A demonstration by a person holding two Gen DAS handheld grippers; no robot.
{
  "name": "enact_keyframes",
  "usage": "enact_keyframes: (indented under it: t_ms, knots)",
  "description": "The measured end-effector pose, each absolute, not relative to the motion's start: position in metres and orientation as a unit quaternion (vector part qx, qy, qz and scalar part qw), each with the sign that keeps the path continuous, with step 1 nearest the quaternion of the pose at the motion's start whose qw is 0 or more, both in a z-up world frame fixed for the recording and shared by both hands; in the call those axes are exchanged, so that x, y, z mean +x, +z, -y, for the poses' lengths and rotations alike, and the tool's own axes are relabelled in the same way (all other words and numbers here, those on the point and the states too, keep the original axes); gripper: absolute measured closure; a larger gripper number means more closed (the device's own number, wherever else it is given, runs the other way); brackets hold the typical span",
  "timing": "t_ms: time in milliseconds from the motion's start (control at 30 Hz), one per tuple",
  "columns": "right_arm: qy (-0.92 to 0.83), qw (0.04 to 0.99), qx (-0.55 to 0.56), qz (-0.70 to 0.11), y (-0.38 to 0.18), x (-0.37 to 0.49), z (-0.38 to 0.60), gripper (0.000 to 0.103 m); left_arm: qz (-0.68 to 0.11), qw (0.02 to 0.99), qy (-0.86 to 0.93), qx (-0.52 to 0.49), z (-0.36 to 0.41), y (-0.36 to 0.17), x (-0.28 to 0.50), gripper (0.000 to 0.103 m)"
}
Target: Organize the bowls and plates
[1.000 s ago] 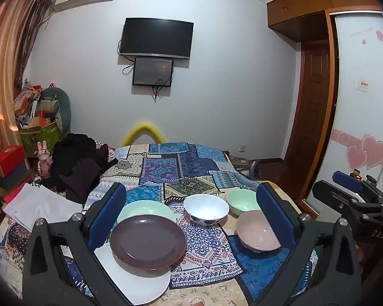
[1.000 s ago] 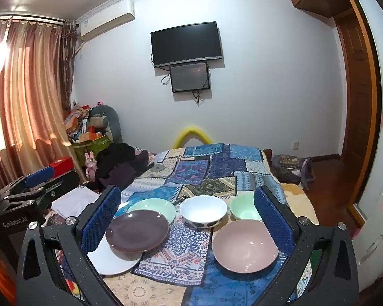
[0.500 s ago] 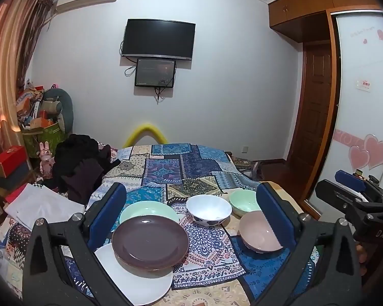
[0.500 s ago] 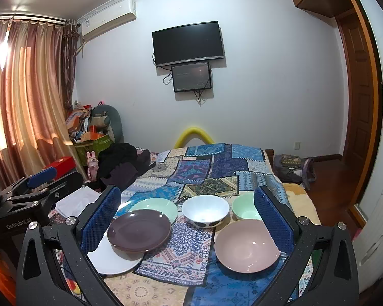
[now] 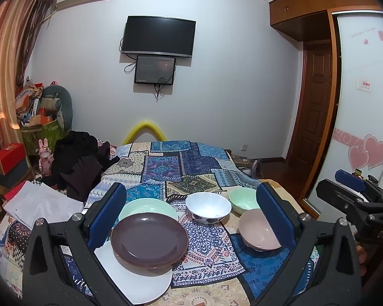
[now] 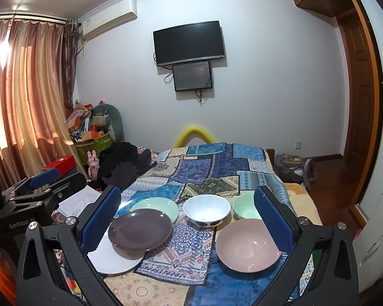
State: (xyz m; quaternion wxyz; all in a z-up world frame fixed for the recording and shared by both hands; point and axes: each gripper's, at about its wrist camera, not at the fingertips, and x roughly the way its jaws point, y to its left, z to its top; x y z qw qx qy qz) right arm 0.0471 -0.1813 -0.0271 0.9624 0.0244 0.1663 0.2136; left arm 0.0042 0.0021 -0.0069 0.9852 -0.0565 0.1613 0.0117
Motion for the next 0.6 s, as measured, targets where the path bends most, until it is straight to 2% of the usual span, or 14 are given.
enact_keyframes:
  t_ms: [600]
  knots:
    - [0.215, 0.962, 0.025, -0.166, -0.0281, 0.0471, 0.1807, 0.0, -0.165, 0.984, 0.009, -0.058, -0.0027, -0.0091, 0.0068, 0.0]
